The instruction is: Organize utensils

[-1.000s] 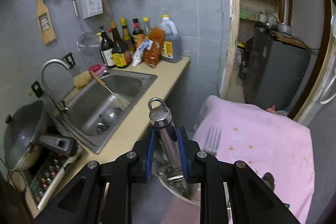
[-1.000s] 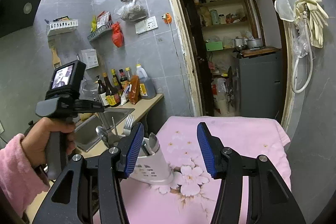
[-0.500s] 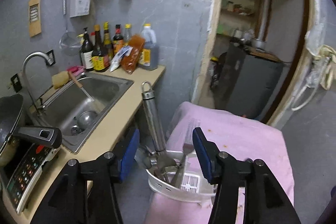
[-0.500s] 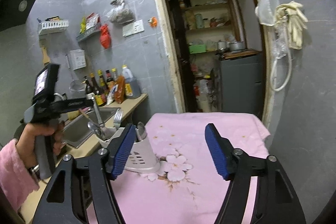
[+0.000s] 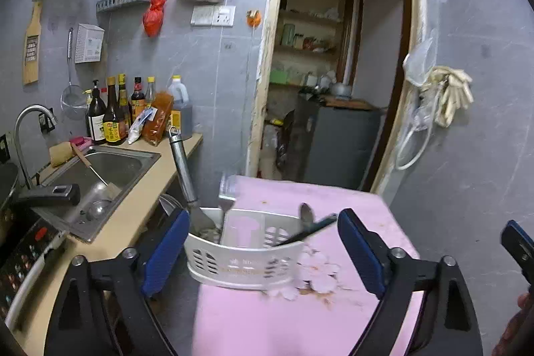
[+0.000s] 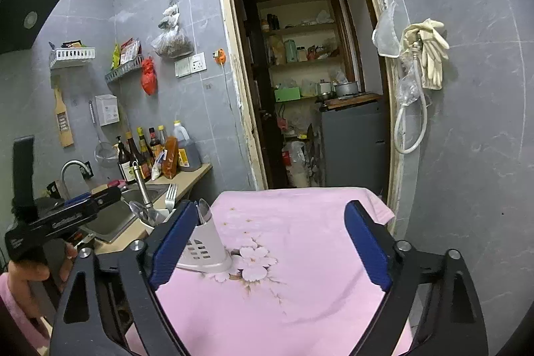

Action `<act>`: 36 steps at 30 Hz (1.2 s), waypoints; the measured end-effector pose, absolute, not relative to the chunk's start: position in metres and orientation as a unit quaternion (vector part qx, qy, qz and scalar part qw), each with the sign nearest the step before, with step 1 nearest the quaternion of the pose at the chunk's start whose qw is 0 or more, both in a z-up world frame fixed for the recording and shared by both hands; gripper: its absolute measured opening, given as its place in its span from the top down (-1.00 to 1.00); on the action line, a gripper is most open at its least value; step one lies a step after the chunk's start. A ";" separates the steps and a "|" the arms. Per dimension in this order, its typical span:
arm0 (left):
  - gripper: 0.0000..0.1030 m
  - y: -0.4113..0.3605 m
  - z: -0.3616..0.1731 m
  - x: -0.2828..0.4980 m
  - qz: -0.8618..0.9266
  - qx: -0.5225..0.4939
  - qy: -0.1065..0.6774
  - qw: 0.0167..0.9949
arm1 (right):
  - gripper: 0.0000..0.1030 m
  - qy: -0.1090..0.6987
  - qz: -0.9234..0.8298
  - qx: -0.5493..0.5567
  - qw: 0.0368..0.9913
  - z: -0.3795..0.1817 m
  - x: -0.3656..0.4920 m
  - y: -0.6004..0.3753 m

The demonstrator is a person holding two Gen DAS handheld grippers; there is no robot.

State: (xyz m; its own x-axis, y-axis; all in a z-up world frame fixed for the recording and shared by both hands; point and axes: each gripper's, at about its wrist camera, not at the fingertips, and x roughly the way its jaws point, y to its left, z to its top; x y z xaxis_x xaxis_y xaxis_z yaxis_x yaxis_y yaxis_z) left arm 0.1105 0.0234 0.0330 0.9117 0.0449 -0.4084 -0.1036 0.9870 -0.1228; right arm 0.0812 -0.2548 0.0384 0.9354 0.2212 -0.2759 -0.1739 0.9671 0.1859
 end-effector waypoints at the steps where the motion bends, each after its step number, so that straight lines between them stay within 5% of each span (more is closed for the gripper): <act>1: -0.80 0.019 0.034 0.102 0.035 -0.074 0.201 0.976 | -0.78 0.147 0.102 0.078 0.981 0.040 0.076 -0.258; 8: -0.97 -0.005 0.039 0.044 0.012 -0.080 0.178 0.981 | -0.97 0.146 0.106 0.066 0.981 0.044 0.036 -0.277; 36: -0.99 -0.038 0.014 -0.047 0.039 -0.047 0.197 0.978 | -0.97 0.171 0.115 0.049 0.977 0.023 -0.011 -0.297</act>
State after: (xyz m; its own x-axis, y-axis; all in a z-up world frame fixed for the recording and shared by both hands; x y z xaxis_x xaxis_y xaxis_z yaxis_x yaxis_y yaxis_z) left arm -0.0472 -0.0380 0.0138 0.9193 0.0571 -0.3893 -0.0945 0.9925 -0.0776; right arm -0.0111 -0.2971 0.0231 0.9151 0.2411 -0.3233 -0.2076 0.9689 0.1351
